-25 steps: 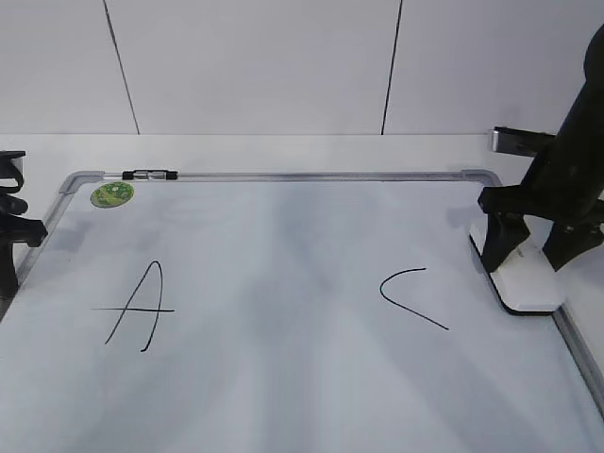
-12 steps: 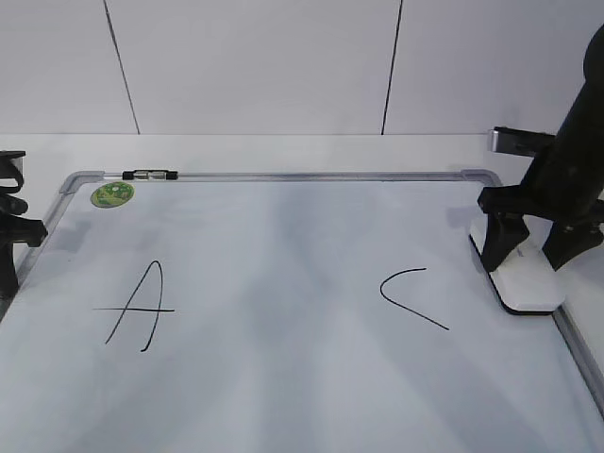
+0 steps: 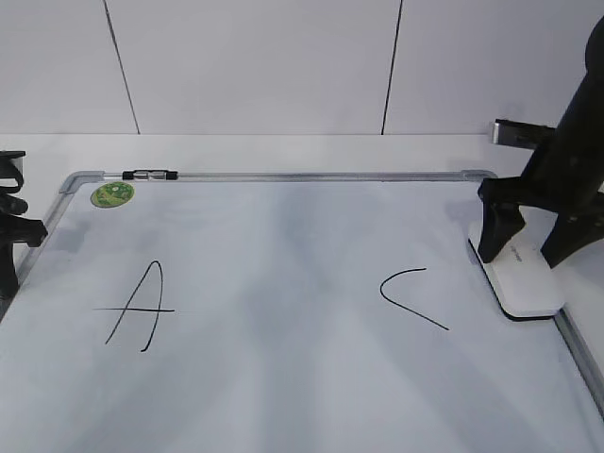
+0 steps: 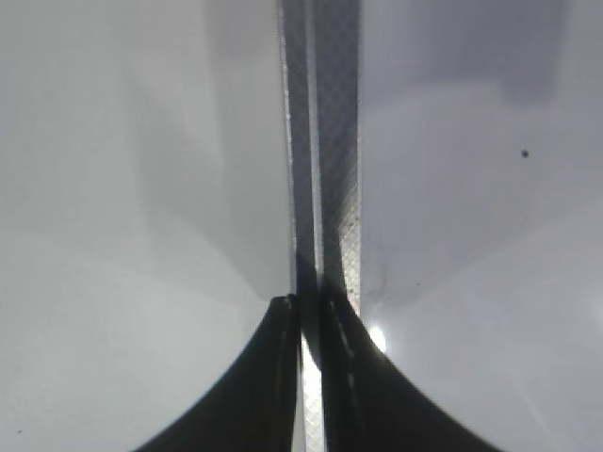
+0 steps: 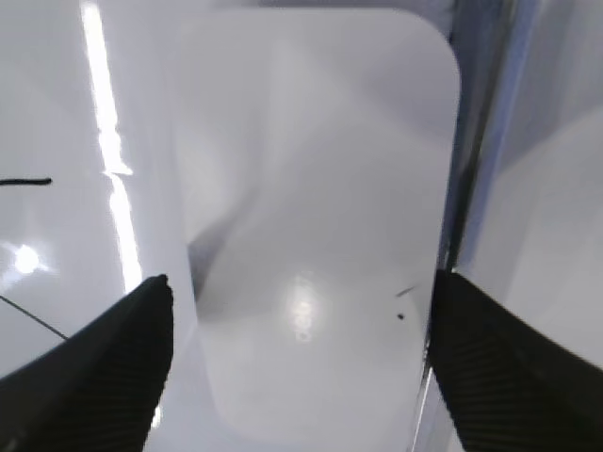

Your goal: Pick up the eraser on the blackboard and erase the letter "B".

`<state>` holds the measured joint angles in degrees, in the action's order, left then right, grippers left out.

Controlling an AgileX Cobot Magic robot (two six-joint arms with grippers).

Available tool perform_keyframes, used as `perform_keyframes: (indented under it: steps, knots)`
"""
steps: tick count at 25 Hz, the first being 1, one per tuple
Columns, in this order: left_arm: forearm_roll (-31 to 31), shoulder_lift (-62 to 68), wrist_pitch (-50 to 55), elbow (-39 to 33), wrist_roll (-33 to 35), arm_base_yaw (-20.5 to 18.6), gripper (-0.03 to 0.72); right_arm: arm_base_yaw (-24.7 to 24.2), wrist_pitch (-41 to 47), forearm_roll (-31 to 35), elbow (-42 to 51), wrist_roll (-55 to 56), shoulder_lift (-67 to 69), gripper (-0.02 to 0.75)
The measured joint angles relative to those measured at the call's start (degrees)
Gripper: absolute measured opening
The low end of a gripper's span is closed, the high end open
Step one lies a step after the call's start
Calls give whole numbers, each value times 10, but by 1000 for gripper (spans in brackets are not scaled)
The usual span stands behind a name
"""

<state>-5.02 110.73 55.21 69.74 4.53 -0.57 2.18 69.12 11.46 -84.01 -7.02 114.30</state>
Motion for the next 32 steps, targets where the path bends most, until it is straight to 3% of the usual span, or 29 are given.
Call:
perform_keyframes:
  steps: [6, 12, 20, 32]
  knots:
    - [0, 0, 0, 0, 0, 0, 32, 0, 2, 0, -78, 25, -1, 660]
    - [4, 0, 0, 0, 0, 0, 44, 0, 9, 0, -90, 50, -49, 609]
    - [20, 0, 2, 2, 6, 0, 269, 0, 12, 0, -90, 53, -106, 582]
    - [20, -40, 130, 101, 8, 0, 287, 0, 14, -7, -87, 56, -166, 582]
